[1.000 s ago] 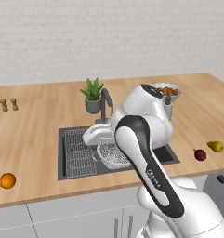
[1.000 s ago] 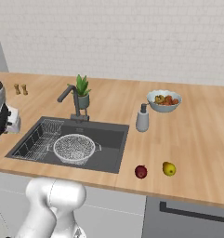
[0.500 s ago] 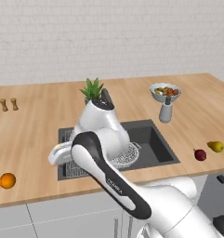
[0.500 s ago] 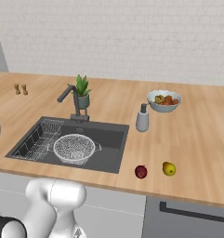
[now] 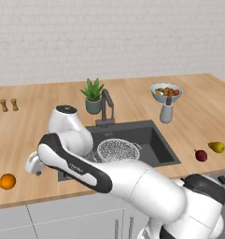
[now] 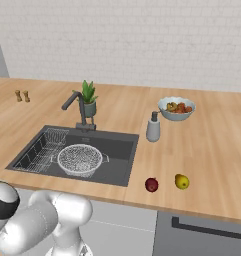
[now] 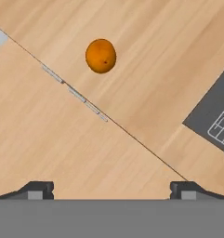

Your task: Put the colander in the sink, put the pear, pear, orange in the colander, and turn on the sink faucet and pour water over the colander.

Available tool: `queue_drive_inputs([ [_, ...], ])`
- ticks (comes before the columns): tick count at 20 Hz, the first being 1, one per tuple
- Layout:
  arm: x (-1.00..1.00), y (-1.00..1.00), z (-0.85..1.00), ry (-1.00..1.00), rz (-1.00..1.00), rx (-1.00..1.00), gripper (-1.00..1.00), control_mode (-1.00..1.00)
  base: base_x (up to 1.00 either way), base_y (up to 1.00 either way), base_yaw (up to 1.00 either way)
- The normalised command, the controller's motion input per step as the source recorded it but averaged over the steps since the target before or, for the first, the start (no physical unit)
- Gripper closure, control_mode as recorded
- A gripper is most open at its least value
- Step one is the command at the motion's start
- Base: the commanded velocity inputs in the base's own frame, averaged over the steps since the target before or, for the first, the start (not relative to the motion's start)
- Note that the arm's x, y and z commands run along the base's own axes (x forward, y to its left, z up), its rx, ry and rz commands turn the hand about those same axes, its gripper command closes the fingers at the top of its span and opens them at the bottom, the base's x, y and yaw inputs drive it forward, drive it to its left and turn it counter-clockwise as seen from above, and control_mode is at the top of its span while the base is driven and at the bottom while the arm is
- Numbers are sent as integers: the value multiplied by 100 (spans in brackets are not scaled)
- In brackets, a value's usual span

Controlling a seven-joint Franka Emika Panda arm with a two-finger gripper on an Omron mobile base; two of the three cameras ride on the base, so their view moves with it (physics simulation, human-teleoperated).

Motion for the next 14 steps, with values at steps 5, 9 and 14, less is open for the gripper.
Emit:
queue_drive_inputs([
  [5, 35, 72, -18, 18, 1, -21, -100, -100, 0, 0, 0],
  [9, 25, 61, -37, 7, 0, -21, -100, -100, 0, 0, 0],
  [14, 12, 41, -53, 0, 0, -17, -100, -100, 0, 0, 0],
])
